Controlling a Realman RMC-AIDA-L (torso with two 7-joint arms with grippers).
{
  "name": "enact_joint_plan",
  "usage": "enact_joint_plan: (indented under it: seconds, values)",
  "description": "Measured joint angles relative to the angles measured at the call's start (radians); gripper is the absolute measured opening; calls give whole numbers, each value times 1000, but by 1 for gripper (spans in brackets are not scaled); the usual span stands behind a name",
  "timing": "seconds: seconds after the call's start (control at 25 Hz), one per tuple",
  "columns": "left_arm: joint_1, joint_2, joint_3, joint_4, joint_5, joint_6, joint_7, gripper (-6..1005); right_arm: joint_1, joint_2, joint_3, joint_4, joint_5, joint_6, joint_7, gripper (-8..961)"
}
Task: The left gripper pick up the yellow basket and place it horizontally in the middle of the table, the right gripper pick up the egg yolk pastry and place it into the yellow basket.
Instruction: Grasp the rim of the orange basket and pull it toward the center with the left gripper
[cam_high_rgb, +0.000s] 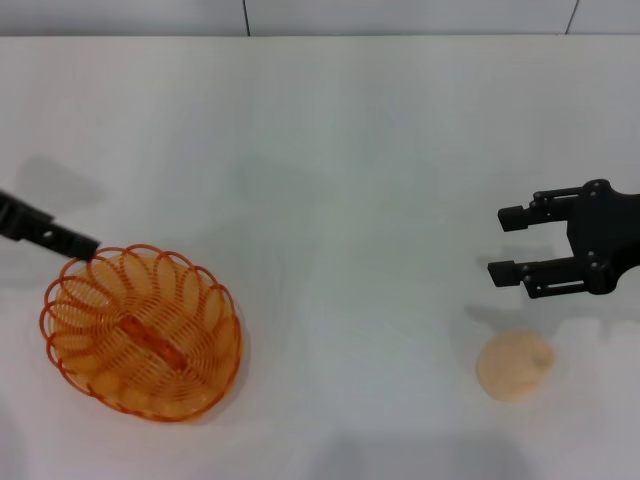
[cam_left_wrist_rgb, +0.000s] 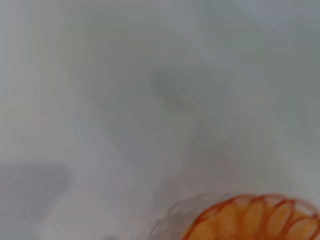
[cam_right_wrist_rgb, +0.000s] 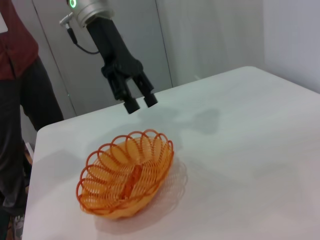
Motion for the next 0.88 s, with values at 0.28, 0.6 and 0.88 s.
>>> enact_joint_plan:
  seconds: [0.28, 0.6, 0.88]
  values:
    - [-25, 2, 4, -13, 176, -21, 36, 787, -3, 0, -2, 0, 26, 3, 4, 693]
    - [-51, -18, 7, -94, 257, -88, 52, 774, -8, 1, -12, 0, 41, 4, 6, 693]
    - [-65, -44, 38, -161, 283, -142, 48, 763, -9, 2, -12, 3, 41, 4, 7, 693]
